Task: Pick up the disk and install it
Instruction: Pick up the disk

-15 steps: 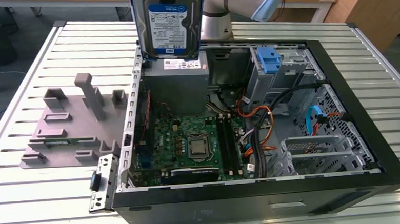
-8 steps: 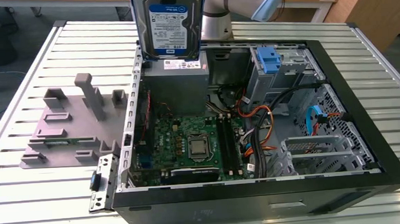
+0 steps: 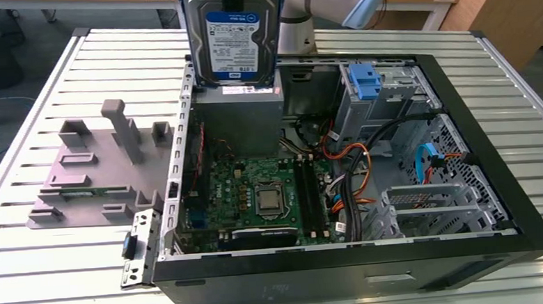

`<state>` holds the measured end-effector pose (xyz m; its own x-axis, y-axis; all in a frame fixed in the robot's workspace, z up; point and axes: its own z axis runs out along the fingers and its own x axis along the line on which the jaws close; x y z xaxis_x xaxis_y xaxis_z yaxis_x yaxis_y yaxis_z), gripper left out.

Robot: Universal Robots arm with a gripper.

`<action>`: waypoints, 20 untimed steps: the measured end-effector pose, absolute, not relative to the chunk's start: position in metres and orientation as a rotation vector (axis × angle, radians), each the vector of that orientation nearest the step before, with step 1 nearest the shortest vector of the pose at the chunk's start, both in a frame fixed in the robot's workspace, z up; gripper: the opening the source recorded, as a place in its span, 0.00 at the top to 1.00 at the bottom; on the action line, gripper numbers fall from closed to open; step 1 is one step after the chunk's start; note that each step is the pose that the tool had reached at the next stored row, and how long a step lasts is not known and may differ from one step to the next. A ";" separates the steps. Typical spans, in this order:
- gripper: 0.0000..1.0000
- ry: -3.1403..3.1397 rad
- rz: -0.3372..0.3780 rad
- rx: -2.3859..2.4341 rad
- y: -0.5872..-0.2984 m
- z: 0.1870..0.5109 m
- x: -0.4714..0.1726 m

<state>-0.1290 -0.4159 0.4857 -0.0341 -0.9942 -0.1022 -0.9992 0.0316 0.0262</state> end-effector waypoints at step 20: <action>0.65 2.214 0.142 -2.143 -0.453 0.479 -0.116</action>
